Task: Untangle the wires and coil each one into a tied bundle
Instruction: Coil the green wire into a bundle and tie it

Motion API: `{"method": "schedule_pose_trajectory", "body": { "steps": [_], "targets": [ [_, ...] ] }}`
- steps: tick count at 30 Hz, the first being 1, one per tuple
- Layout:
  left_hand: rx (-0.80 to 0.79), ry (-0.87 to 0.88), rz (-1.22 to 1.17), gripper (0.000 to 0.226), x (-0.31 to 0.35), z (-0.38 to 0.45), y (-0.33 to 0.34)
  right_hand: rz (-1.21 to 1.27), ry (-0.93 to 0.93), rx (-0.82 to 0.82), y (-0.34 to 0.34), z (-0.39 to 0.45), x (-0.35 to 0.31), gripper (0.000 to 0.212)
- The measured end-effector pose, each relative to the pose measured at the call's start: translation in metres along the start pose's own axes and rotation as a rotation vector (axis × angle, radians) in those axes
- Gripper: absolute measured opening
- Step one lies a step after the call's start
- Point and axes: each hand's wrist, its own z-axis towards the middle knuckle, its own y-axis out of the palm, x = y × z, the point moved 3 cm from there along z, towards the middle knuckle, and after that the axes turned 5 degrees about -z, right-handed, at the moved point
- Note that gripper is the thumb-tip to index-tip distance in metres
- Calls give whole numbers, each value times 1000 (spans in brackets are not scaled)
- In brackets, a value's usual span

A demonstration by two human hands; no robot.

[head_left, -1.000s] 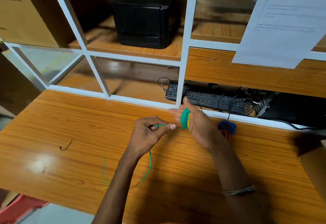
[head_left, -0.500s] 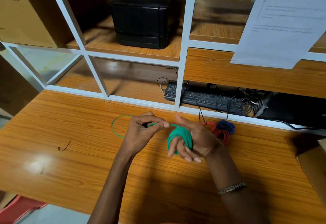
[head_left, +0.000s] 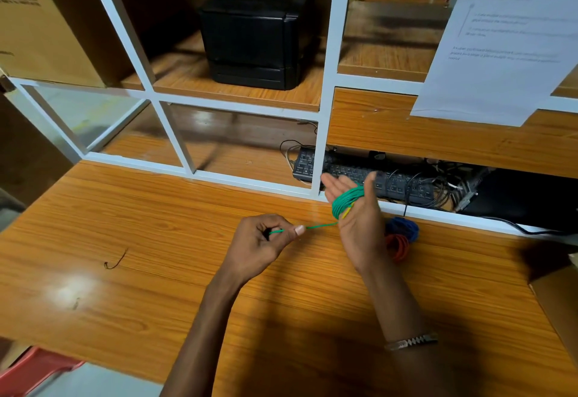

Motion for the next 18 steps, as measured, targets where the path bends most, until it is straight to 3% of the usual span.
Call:
{"method": "schedule_pose_trajectory", "body": {
  "steps": [3,6,10,15,18],
  "targets": [
    [77,82,99,15,7,3,-8,-303,111,8,-4,-2,15,91],
    [161,153,168,12,14,7,-17,-574,342,-80,-6,-7,22,95],
    [187,230,218,13,19,10,-21,-809,588,-501,12,-29,27,102],
    [200,196,110,10,8,7,-27,-516,721,-955,26,-42,21,117],
    [190,171,18,12,2,3,-9,-233,707,-1047,32,-44,10,118]
  ]
}}
